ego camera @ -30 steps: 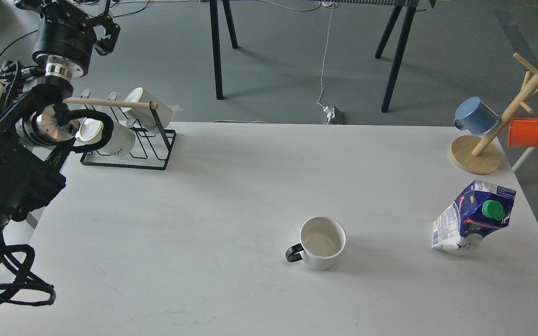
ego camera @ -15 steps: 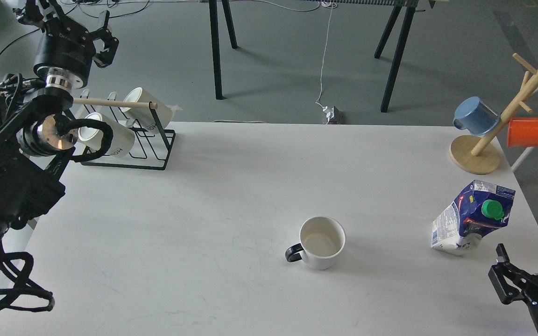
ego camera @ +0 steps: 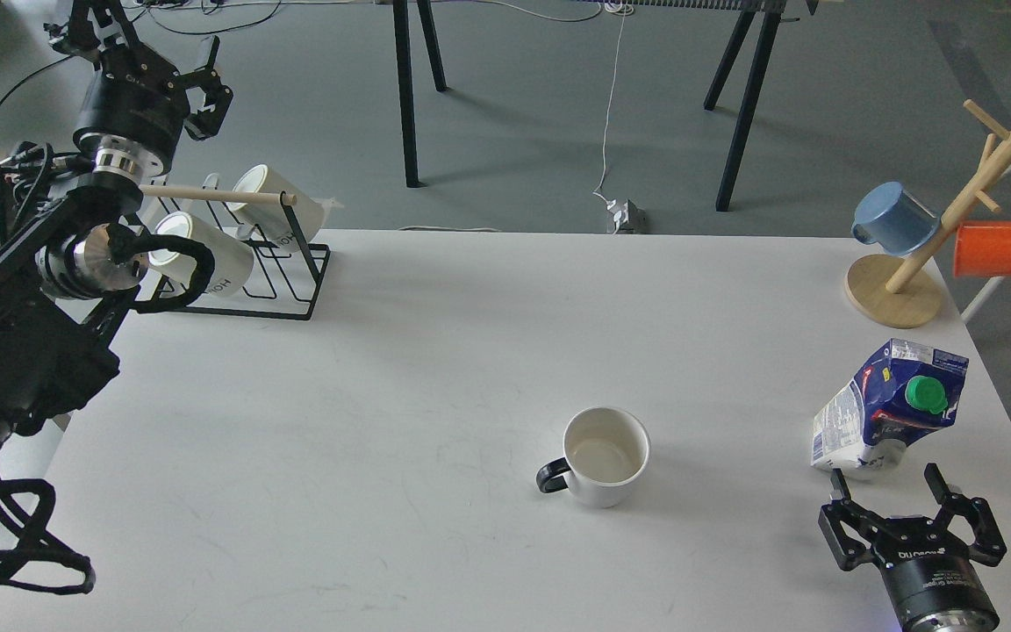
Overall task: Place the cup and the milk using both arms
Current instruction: 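Move the right gripper up to the milk carton and grasp it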
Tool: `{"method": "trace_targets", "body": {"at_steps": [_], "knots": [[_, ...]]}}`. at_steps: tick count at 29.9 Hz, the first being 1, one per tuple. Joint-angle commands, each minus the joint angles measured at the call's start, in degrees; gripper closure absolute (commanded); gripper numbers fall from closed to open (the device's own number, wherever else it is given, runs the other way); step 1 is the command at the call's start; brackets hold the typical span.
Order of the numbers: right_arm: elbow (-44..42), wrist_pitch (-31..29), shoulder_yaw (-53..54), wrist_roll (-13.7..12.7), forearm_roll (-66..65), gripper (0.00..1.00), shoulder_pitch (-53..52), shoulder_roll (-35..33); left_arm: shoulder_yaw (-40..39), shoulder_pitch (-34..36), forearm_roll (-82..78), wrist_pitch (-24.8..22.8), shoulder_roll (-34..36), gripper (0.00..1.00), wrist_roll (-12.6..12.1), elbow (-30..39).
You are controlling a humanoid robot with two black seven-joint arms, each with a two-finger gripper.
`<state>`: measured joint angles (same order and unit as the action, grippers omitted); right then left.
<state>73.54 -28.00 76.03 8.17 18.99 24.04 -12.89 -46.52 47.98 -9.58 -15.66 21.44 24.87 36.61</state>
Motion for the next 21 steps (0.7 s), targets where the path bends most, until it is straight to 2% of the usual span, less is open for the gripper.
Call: {"method": "trace_targets", "body": {"at_steps": [1,21], "knots": [[-0.2,0.0,0.0,-0.1,0.0,0.0,-0.7,0.1,0.1,-0.1,0.0,-0.1,0.1,0.0,0.0,0.0],[-0.2,0.0,0.9,0.5,0.0,0.01,-5.1,0.1,0.2,-0.2,0.0,-2.0,2.5,0.0,0.1,0.0]]}}
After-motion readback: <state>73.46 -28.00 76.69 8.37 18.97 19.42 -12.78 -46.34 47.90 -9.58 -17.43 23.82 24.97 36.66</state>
